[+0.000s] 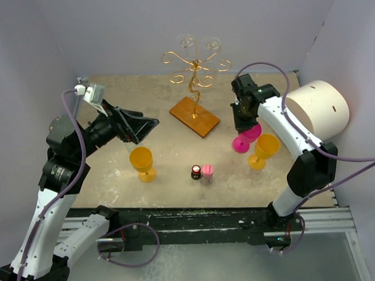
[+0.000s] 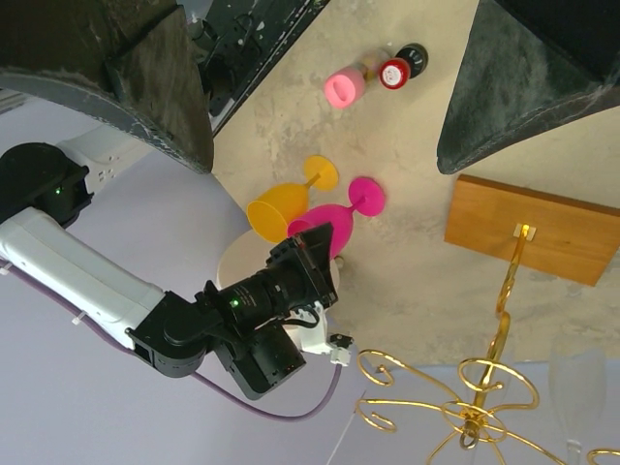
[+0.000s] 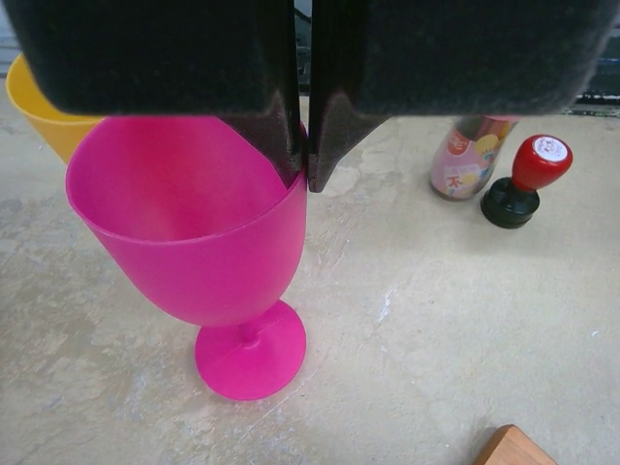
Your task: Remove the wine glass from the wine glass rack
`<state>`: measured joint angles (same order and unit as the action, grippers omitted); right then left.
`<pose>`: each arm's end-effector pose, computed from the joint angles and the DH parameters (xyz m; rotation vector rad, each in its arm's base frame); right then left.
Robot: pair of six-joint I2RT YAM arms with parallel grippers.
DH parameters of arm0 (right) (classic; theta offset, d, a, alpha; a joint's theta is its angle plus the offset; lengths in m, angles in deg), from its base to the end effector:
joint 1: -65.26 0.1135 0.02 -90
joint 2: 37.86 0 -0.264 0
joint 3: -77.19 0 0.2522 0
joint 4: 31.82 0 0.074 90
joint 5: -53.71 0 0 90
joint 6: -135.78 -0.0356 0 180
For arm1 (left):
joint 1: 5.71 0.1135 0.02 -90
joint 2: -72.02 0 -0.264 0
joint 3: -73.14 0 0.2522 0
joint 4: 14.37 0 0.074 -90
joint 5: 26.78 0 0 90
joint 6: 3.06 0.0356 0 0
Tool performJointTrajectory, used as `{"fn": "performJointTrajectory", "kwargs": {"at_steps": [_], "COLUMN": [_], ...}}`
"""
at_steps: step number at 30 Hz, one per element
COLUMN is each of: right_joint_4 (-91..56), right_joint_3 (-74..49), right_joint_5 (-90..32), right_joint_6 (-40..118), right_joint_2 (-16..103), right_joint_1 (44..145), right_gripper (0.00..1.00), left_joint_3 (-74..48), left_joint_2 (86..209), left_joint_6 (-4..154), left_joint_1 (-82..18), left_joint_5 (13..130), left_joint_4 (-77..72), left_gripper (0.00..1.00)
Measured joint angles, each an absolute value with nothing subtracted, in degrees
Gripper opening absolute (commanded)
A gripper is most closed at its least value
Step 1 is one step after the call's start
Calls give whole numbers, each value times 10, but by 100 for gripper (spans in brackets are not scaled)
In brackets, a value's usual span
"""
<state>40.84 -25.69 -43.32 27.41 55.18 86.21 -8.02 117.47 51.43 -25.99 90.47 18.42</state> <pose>0.3120 0.1148 0.3230 -0.0203 2.6542 0.0623 0.1304 -0.0656 0.4542 0.1909 1.6265 -1.1212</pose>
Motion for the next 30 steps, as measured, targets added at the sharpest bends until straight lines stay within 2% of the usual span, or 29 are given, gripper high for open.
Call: {"fn": "performJointTrajectory", "kwargs": {"at_steps": [2, 5, 13, 19, 22, 25, 30], "right_joint_4": [409, 409, 410, 416, 407, 392, 347], "right_joint_3": [-257, -257, -263, -318, -334, -335, -305], "right_joint_5": [-433, -433, -432, -428, -428, -427, -411], "right_joint_6": [275, 276, 283, 282, 280, 276, 256], "right_joint_2": [557, 563, 567, 557, 521, 466, 382], "right_joint_1": [862, 862, 862, 862, 862, 860, 839], "right_gripper": [3, 13, 30, 54, 63, 65, 76], "left_joint_3": [-80, -80, -85, -95, -99, -100, -106], "left_joint_2": [1175, 1174, 1168, 1164, 1162, 1160, 1160], "left_joint_6": [518, 521, 523, 527, 532, 538, 559], "left_joint_1": [-260, -260, -260, -260, -260, -260, -260], "left_joint_5": [902, 899, 895, 893, 893, 893, 892], "left_joint_4": [186, 193, 209, 216, 218, 220, 250], "left_gripper": [99, 99, 99, 99, 99, 99, 99]}}
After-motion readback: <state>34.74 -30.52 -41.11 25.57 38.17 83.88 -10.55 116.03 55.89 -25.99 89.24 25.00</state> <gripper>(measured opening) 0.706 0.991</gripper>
